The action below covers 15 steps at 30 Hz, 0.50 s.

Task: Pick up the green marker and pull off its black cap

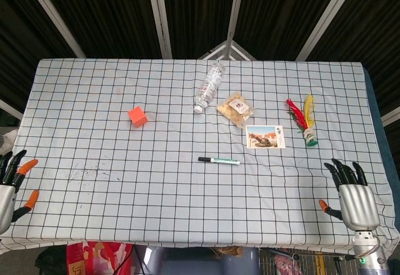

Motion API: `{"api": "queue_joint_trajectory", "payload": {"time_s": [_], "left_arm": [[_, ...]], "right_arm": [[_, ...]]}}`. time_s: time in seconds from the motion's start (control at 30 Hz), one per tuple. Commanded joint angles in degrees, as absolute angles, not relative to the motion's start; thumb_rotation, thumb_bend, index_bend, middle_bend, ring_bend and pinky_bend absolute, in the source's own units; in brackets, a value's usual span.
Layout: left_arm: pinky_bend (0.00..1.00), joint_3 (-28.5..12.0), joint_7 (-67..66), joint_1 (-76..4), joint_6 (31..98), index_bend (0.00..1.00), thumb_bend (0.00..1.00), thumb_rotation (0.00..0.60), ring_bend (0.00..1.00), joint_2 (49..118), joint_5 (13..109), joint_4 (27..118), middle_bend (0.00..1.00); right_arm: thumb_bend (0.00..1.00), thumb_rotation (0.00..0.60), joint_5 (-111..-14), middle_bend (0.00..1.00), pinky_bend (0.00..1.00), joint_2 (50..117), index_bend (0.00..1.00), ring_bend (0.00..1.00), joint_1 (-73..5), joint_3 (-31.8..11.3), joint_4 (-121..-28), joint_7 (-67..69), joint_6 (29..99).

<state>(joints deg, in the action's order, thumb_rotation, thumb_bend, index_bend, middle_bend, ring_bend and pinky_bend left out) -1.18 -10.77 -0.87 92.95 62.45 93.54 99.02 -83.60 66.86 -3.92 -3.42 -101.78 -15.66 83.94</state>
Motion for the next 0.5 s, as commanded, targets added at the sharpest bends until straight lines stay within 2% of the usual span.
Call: {"api": "queue_joint_trajectory", "payload": {"time_s": [0.03,0.5], "left_arm": [[0.00,-0.60,-9.62,-1.01,92.68,0.20,0.47,0.600,0.00,62.02,94.38,99.32,0.05],[0.00,-0.61,-9.07,-0.47,93.41,0.20,0.47,0.600,0.00,60.17,94.08,100.17,0.04]], "right_arm": [[0.19,0.600,-83.38,0.13,0.09,66.85,0.17,0.17,-3.98,-3.25,-101.66,-15.45,83.61],[0.19,0.600,-83.55,0.13,0.09,66.70,0.17,0.17,-3.77,-3.48,-102.04,-14.17,84.43]]}}
